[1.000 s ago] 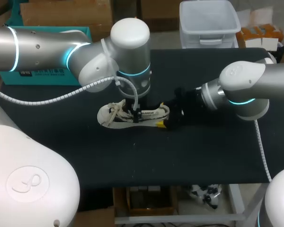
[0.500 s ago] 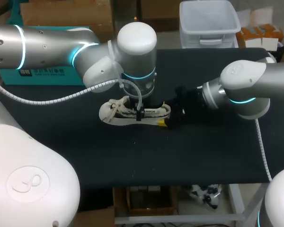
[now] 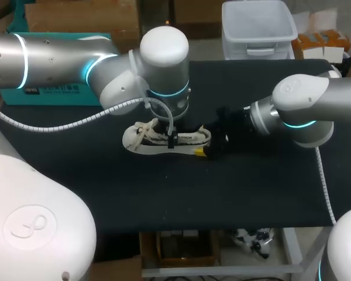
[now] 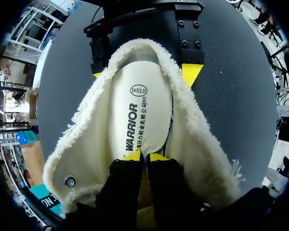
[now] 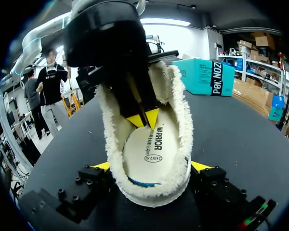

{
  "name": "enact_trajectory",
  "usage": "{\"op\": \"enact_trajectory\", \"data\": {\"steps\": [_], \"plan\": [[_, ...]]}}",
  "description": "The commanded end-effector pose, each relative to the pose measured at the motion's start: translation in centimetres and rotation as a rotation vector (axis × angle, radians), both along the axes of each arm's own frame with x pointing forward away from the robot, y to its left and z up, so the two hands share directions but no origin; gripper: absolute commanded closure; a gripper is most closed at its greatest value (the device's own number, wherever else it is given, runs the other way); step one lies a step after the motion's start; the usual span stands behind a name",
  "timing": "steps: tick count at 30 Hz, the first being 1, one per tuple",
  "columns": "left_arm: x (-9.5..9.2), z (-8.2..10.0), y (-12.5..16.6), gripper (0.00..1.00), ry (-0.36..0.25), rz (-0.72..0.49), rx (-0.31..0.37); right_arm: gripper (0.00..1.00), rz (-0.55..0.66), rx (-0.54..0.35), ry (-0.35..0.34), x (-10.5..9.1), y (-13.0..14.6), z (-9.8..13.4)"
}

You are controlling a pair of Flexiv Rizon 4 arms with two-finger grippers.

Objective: Open the shoe tongue, take the insole out of the shoe, put the insole back into the shoe, and pack the shoe into the shoebox

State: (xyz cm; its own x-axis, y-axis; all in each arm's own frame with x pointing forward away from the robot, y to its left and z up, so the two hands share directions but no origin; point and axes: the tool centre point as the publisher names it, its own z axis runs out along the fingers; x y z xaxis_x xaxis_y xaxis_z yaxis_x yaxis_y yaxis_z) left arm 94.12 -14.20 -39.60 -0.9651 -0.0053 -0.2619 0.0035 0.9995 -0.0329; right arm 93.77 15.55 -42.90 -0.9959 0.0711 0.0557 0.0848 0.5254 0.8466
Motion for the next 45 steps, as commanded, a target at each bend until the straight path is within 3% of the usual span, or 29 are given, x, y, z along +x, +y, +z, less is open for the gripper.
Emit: {"op": "enact_trajectory", "data": {"steps": [1,7,19,29,36,45], "plan": [[3.5,-3.4,-0.5,1.0,0.034,-0.016,-0.064,1.0,0.008,0.005,-0.001,-0.8,0.6,-0.5],[2.0,0.0,-1.1,1.0,0.068,-0.028,-0.125,1.0,0.008,0.005,-0.001,-0.8,0.6,-0.5],[0.4,3.9,-2.2,1.0,0.182,-0.065,-0.238,1.0,0.008,0.005,-0.001,-0.8,0.6,-0.5],[-0.8,6.4,-2.4,1.0,0.246,-0.115,-0.297,1.0,0.008,0.005,-0.001,-0.8,0.6,-0.5],[-0.7,7.4,-1.9,1.0,0.294,-0.123,-0.332,1.0,0.008,0.005,-0.001,-0.8,0.6,-0.5],[-0.7,8.5,-1.2,1.0,0.453,-0.2,-0.437,1.0,0.008,0.005,-0.001,-0.8,0.6,-0.5]]}}
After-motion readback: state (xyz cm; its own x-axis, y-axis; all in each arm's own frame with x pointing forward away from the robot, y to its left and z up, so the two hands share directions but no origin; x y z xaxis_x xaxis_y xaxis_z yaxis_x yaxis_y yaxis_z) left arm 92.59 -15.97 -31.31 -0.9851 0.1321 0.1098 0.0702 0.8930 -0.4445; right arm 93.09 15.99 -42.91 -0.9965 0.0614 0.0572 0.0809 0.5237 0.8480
